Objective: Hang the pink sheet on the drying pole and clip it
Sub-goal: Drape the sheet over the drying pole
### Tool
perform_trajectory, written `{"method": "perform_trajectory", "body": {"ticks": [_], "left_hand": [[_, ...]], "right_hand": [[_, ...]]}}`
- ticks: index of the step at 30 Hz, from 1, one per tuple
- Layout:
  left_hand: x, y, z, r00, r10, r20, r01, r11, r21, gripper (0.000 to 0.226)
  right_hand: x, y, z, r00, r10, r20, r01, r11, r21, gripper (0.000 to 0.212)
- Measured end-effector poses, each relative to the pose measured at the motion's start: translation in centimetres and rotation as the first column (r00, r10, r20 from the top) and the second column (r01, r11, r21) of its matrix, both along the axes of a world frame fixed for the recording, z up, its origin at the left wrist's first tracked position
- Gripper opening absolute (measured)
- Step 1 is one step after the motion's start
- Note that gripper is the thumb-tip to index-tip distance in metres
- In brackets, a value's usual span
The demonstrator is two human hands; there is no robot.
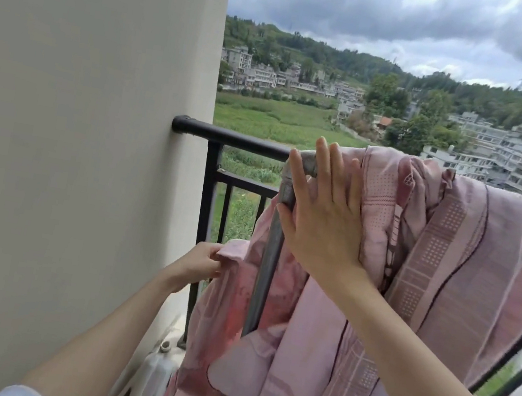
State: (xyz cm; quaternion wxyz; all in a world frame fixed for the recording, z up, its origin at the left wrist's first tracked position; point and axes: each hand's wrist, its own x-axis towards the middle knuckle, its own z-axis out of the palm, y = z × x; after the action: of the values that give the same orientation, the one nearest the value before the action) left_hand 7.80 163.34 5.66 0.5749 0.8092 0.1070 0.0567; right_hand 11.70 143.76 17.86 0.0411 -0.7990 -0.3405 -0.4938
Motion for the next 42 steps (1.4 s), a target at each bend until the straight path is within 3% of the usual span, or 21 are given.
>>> {"method": "perform_trajectory", "body": {"ticks": [4,7,9,10,12,14,16,17,20,21,22,24,27,29,32,35,36,38,42], "left_hand": [[-2.6,-0.8,-4.6,0.996,0.001,-0.085,-0.006,0.999,-0.053,0.017],[-3.7,-0.8,-7.0,0.99,0.07,-0.121,-0.069,0.997,0.017,0.012],[-4.4,-1.0,-7.6,0.988,0.136,-0.079,-0.125,0.983,0.133,0.016],[-4.8,-1.2,-7.5,0.987,0.157,-0.045,-0.147,0.973,0.179,0.019],[-5.9,-1.5,-7.6,0.985,0.169,-0.021,-0.161,0.965,0.204,0.019],[-6.8,-1.8,-7.7,0.988,0.152,0.02,-0.153,0.97,0.191,0.02],[-7.7,-2.1,-7.9,0.991,0.122,0.055,-0.129,0.978,0.161,0.028],[-8.0,-2.2,-7.9,0.991,0.114,0.073,-0.124,0.983,0.138,0.032],[-8.8,-2.1,-8.4,0.989,0.1,0.112,-0.113,0.987,0.118,0.019],[-9.2,-1.8,-9.0,0.989,0.1,0.109,-0.113,0.987,0.116,0.011],[-9.6,-1.4,-9.8,0.991,0.109,0.077,-0.118,0.985,0.129,0.016],[-10.6,-0.3,-12.4,0.991,0.117,-0.065,-0.103,0.975,0.195,0.047],[-12.3,-0.7,-16.3,0.975,0.008,-0.221,0.019,0.993,0.12,0.076],[-12.7,-1.4,-18.9,0.976,-0.019,-0.215,0.032,0.998,0.054,0.071],[-11.3,-1.5,-21.4,0.956,0.176,-0.235,-0.153,0.982,0.114,0.061],[-9.8,-0.8,-21.9,0.927,0.291,-0.238,-0.236,0.943,0.235,0.017],[-9.8,-0.5,-22.0,0.922,0.302,-0.24,-0.245,0.939,0.242,0.009],[-10.3,-0.1,-23.1,0.919,0.313,-0.239,-0.272,0.944,0.189,0.02],[-12.4,-0.6,-26.6,0.91,0.31,-0.276,-0.304,0.95,0.065,0.023]], "right_hand": [[-2.6,-0.2,-6.9,0.959,0.156,-0.235,-0.16,0.987,0.0,0.057],[-5.7,-0.9,-15.8,0.827,0.25,-0.503,-0.293,0.956,-0.008,0.04],[-7.7,-0.9,-19.4,0.644,0.221,-0.733,-0.285,0.958,0.038,0.029],[-8.1,-0.7,-20.5,0.507,0.188,-0.841,-0.245,0.967,0.069,0.027],[-8.5,0.7,-23.2,0.156,0.163,-0.974,-0.127,0.981,0.144,0.038],[-8.3,2.5,-25.4,-0.011,0.178,-0.984,0.006,0.984,0.178,0.06],[-8.1,4.5,-26.9,-0.06,0.164,-0.985,0.075,0.984,0.159,0.071],[-7.8,5.5,-27.7,-0.066,0.187,-0.98,0.09,0.979,0.181,0.066],[-6.9,7.2,-28.5,-0.073,0.341,-0.937,0.225,0.921,0.318,0.026],[-6.8,7.2,-28.2,-0.096,0.388,-0.917,0.267,0.897,0.352,0.023],[-7.1,7.0,-27.6,-0.151,0.472,-0.869,0.322,0.854,0.408,0.022],[-7.8,6.4,-26.3,-0.303,0.668,-0.68,0.437,0.732,0.524,0.015],[-7.6,6.0,-25.6,-0.341,0.706,-0.621,0.431,0.705,0.564,0.017],[-7.3,6.0,-25.0,-0.315,0.737,-0.598,0.43,0.673,0.602,0.018],[-6.8,5.6,-24.2,-0.311,0.813,-0.491,0.477,0.581,0.659,0.014],[-6.8,4.8,-23.7,-0.319,0.848,-0.422,0.483,0.529,0.698,0.013],[-6.7,4.6,-23.9,-0.311,0.849,-0.426,0.487,0.528,0.696,0.014],[-6.9,4.3,-24.5,-0.288,0.835,-0.47,0.471,0.55,0.69,0.022],[-8.3,3.5,-29.9,-0.311,0.67,-0.674,0.311,0.742,0.594,0.013]]}}
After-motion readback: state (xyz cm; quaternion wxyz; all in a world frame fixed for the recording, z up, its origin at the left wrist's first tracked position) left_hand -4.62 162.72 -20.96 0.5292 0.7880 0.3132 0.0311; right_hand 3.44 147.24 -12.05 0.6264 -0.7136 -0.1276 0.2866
